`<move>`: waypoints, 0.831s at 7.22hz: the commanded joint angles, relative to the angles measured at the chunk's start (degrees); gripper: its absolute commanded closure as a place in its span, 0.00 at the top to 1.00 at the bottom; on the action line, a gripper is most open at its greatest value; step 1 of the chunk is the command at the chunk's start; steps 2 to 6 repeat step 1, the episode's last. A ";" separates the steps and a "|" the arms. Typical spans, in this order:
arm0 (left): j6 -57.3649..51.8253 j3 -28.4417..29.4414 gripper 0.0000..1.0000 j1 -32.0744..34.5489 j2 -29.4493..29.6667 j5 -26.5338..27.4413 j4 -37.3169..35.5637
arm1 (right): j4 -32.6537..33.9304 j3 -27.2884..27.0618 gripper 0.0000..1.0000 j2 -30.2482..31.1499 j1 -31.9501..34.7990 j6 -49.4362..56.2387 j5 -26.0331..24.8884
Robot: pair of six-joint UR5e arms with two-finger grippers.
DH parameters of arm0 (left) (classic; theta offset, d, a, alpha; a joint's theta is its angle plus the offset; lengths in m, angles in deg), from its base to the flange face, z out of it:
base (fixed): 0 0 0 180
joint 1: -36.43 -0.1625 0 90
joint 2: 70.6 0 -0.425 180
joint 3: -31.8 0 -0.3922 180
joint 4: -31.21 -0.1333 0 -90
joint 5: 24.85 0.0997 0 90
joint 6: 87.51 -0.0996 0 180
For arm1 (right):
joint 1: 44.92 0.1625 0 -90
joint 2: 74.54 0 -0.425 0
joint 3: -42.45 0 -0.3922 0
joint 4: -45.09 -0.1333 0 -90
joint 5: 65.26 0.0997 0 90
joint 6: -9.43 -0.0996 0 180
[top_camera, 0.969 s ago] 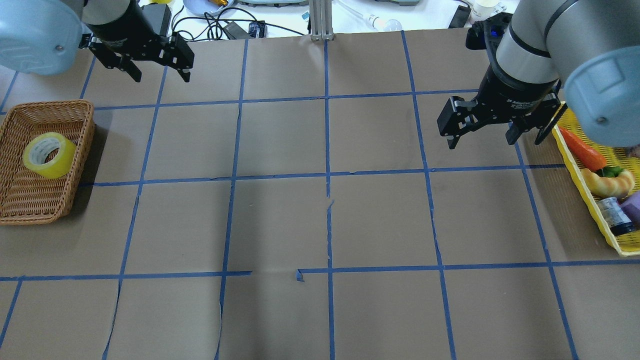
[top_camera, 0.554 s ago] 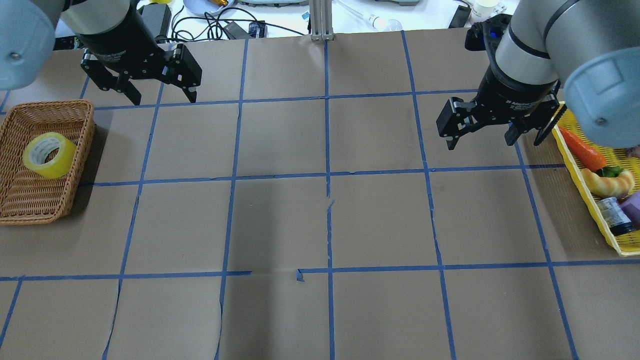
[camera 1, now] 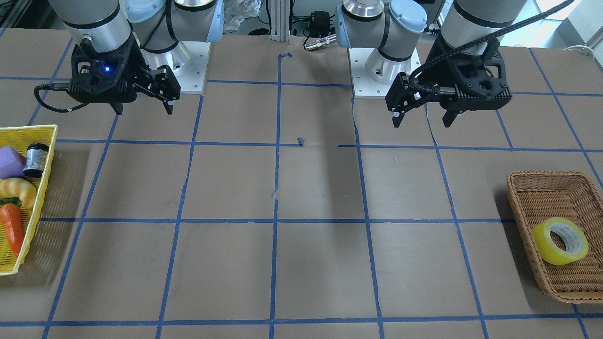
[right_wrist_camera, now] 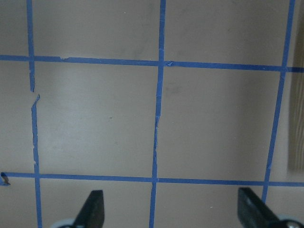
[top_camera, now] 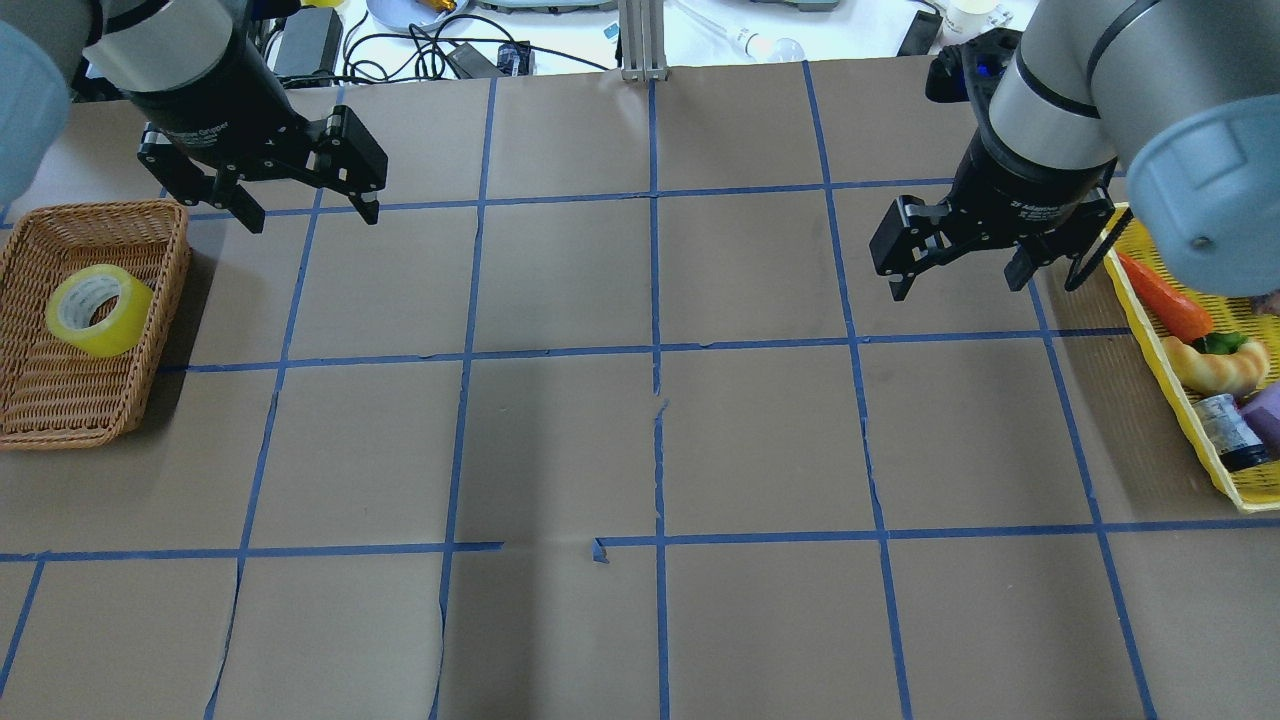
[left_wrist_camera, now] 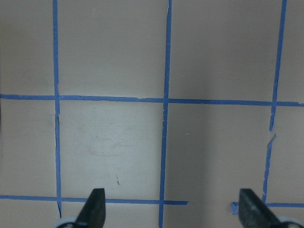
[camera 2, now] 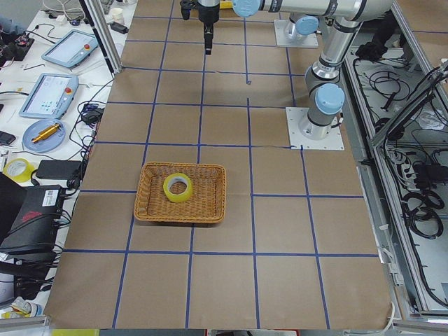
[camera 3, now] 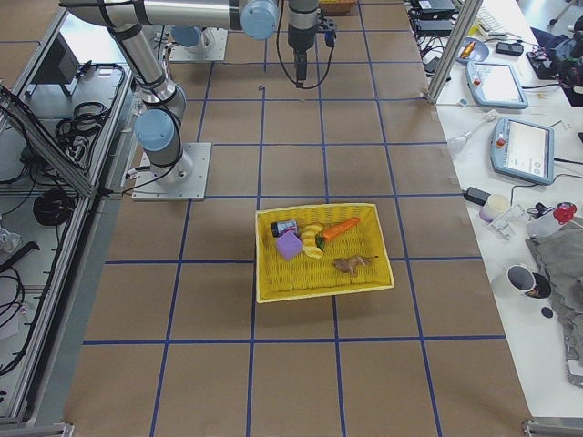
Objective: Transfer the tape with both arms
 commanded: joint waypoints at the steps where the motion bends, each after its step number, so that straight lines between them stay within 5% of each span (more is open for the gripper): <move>1: -0.15 -0.21 1.00 -0.02 -0.28 0.26 -0.58 | 0.00 0.16 1.00 -0.03 0.00 1.70 -0.30; 6: -0.15 -0.21 1.00 -0.02 -0.28 0.26 -0.58 | 0.00 0.16 1.00 -0.03 0.00 1.70 -0.30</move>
